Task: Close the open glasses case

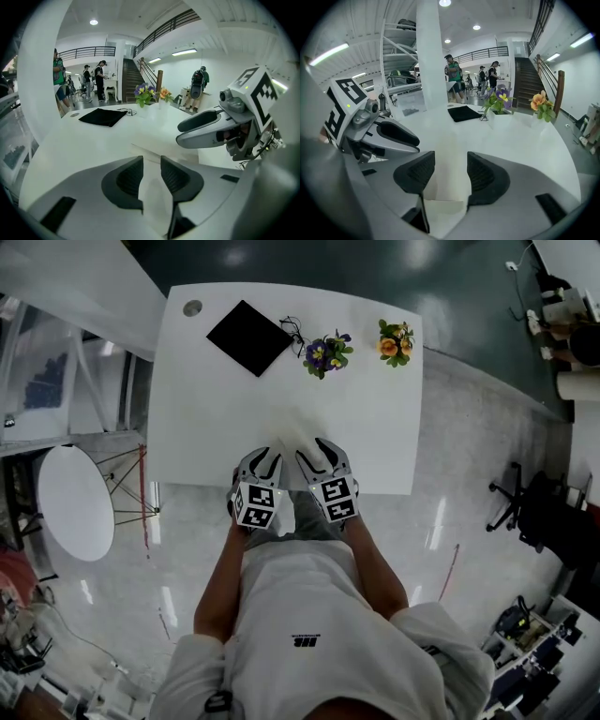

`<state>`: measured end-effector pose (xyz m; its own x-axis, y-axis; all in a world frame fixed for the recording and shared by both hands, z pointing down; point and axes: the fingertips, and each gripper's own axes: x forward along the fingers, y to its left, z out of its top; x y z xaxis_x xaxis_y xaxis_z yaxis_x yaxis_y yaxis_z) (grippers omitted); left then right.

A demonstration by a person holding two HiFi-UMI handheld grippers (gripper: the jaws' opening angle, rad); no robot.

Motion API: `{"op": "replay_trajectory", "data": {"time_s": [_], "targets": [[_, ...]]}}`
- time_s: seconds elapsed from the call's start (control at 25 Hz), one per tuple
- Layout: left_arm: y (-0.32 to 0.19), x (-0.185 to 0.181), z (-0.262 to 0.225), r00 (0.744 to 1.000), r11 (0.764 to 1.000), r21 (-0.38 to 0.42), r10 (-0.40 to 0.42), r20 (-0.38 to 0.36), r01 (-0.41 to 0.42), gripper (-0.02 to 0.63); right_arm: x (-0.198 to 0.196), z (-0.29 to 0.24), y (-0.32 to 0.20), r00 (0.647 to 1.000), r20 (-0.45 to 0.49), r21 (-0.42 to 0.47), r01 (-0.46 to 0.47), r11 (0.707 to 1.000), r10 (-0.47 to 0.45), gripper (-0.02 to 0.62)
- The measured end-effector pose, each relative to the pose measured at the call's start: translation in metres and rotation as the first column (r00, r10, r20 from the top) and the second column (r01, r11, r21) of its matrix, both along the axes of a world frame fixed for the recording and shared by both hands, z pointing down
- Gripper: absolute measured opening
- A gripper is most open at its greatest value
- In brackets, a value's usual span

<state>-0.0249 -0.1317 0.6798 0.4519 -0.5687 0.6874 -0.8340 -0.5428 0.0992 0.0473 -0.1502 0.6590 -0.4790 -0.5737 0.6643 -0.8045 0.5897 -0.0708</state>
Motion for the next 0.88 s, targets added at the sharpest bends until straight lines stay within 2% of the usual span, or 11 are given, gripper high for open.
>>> {"op": "replay_trajectory", "data": {"time_s": [0.32, 0.6, 0.88], "targets": [[0.01, -0.005, -0.056, 0.998, 0.99, 0.133, 0.051, -0.034, -0.046, 0.129, 0.008, -0.064, 0.017, 0.995, 0.022, 0.136, -0.095, 0.986, 0.093, 0.213], [0.034, -0.008, -0.113, 0.993, 0.961, 0.263, 0.102, -0.066, -0.081, 0.129, 0.004, -0.128, 0.051, 0.987, 0.053, 0.251, -0.159, 0.955, 0.15, 0.209], [0.057, -0.025, -0.15, 0.988, 0.935, 0.342, 0.132, -0.084, -0.096, 0.129, 0.001, -0.156, 0.084, 0.976, 0.06, 0.31, -0.217, 0.925, 0.209, 0.207]]}}
